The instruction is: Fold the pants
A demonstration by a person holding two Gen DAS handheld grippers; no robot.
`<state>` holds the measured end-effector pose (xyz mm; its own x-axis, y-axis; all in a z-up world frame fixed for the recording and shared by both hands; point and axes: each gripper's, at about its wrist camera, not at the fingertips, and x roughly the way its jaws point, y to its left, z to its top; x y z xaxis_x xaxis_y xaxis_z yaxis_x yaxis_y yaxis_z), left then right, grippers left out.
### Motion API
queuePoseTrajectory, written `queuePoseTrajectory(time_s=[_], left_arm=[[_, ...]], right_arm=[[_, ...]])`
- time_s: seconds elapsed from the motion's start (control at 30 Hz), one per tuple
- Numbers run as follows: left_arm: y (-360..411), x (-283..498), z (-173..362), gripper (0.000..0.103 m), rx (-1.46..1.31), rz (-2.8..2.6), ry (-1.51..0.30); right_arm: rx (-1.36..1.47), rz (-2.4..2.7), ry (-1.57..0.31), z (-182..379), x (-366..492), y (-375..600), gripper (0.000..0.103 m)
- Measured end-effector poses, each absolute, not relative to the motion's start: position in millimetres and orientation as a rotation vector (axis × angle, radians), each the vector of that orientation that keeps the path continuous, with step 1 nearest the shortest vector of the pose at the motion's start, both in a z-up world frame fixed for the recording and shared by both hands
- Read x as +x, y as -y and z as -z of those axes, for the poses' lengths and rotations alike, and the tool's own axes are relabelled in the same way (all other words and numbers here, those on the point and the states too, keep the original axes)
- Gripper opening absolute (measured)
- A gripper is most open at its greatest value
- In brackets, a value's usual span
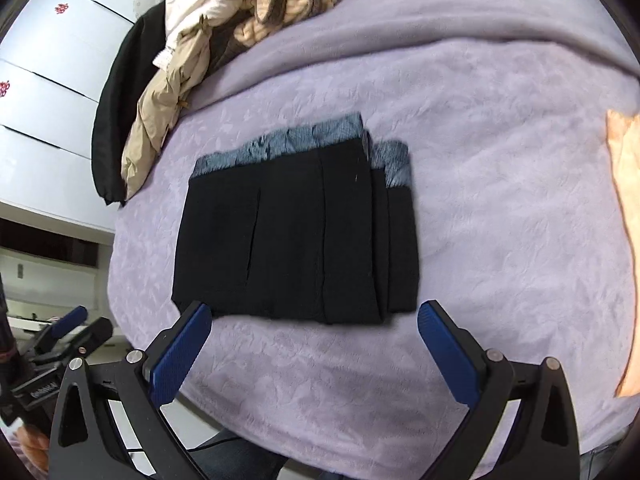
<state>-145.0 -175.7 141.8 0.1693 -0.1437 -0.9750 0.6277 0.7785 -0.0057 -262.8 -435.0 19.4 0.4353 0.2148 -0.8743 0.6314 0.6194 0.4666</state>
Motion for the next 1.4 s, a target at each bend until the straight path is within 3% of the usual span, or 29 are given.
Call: queuePoseTrajectory(time_s=[0.57,1.2,1.4], left_arm=[[179,-129,-129,0.103,0.497,0.549,-1.352],[191,-127,-123,0.103,0.522,0.587,-1.393],[183,-116,-113,0.103,0.547,0.524,-1.367]], right_arm=[[0.949,0.413,-1.203,-11,-271,435,0.103],[1.019,0.331,-1.058,-16,-258,442,0.103],[1.020,0.285,-1.139,-1,-252,448,0.103]])
